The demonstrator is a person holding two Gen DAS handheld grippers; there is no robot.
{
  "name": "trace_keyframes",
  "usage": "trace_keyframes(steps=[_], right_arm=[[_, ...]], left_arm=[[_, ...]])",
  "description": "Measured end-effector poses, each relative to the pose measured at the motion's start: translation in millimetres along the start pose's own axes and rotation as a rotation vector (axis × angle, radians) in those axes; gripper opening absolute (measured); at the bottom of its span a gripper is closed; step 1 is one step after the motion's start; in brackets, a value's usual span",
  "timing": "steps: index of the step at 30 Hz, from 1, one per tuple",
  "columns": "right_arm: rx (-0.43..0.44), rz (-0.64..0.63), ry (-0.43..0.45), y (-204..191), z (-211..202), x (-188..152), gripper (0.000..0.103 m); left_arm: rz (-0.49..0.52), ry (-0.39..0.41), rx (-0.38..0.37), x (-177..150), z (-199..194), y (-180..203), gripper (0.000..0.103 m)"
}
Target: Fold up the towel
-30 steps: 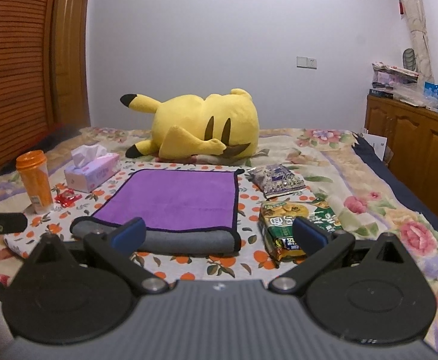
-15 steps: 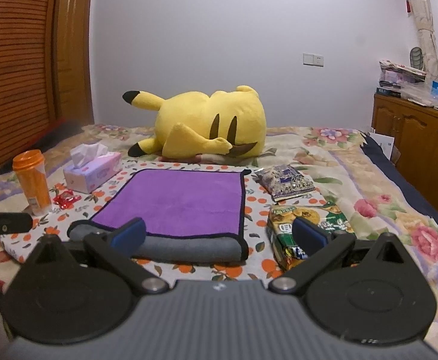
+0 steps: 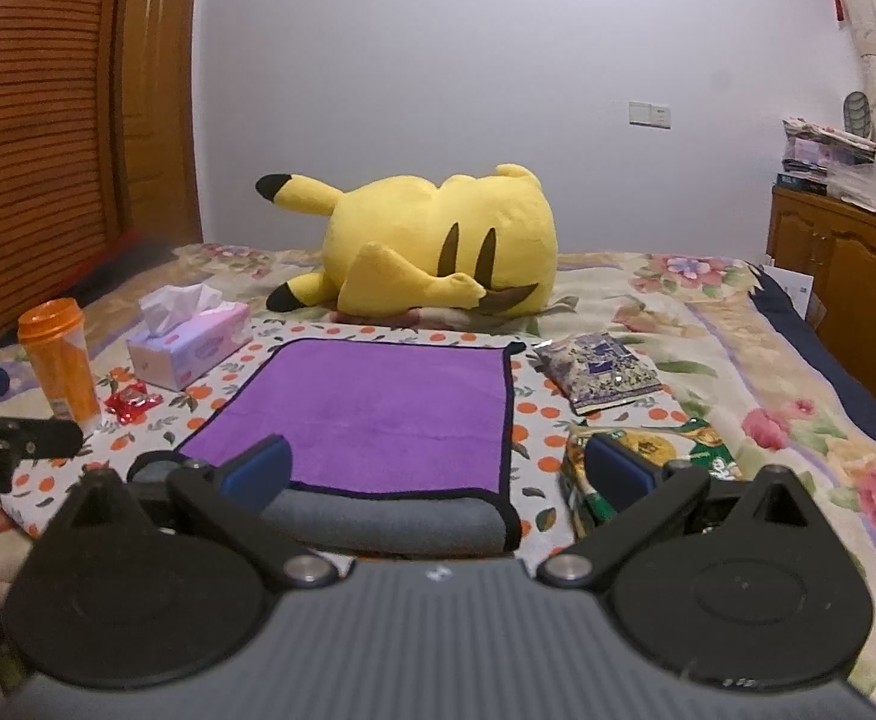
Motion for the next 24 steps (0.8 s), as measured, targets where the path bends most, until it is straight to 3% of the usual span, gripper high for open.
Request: trace_keyframes(steps=[24], right_arm=[[0.030, 0.008, -0.051, 11.1, 51.8, -3.1, 0.103]], left_arm=[[0.035, -0.092, -0.004, -0.2, 64.8, -17.1, 0.103]])
Point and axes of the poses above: each gripper's, at about its wrist camera, not at the fingertips, and z roughly the way its jaws point, y to its right, x to its top, the point moved 6 cm from there along z, roughly the way its jaws point, and after that the axes turned 11 degrees about -z, right-handed, at the moved point
